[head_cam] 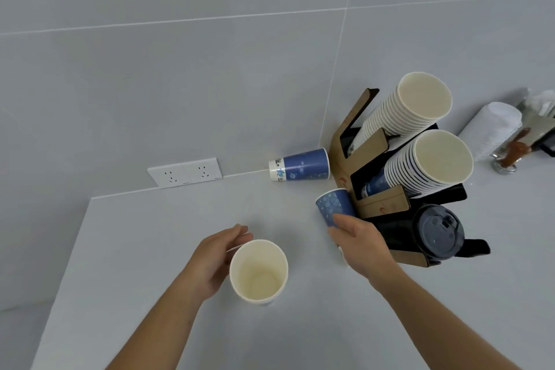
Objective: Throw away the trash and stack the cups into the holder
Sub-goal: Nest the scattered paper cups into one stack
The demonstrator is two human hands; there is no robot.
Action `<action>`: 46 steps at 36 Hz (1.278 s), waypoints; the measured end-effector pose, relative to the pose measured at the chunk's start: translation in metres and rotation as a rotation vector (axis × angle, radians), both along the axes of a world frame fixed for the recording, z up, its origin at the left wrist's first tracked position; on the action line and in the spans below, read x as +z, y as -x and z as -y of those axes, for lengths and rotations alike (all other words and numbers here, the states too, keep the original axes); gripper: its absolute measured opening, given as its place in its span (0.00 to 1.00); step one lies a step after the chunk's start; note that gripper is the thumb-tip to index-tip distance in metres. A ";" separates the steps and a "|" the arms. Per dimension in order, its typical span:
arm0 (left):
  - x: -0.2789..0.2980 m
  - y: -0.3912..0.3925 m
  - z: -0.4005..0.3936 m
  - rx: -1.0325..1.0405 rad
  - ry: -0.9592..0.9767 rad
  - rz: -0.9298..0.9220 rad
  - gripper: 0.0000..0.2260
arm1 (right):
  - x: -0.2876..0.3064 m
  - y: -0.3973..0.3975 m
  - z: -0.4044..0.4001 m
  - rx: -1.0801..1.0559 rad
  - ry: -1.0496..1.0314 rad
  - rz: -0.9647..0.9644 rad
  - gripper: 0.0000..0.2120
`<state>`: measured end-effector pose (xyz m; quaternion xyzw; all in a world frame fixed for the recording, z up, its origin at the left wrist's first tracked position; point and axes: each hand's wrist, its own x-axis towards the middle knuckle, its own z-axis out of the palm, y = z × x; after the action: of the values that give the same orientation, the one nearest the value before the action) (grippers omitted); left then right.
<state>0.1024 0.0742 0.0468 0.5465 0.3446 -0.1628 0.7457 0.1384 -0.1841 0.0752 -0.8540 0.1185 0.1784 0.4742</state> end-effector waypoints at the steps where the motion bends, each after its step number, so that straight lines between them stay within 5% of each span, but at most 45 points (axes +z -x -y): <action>1: -0.004 -0.007 0.000 -0.010 0.021 -0.022 0.12 | -0.002 -0.003 0.001 0.000 0.012 -0.006 0.17; 20: -0.033 -0.113 0.049 -0.482 0.002 -0.012 0.10 | -0.024 -0.037 0.000 0.000 0.165 -0.022 0.22; 37: -0.060 -0.125 0.068 -0.430 0.077 -0.142 0.17 | -0.040 -0.050 -0.004 0.104 0.210 0.005 0.21; 46: -0.069 -0.126 0.065 -0.367 0.139 -0.211 0.15 | -0.052 -0.052 -0.007 0.134 0.170 -0.073 0.31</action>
<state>0.2289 0.0093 -0.0221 0.5273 0.3035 -0.3753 0.6993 0.1906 -0.1774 0.0230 -0.8901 0.0930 0.2297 0.3824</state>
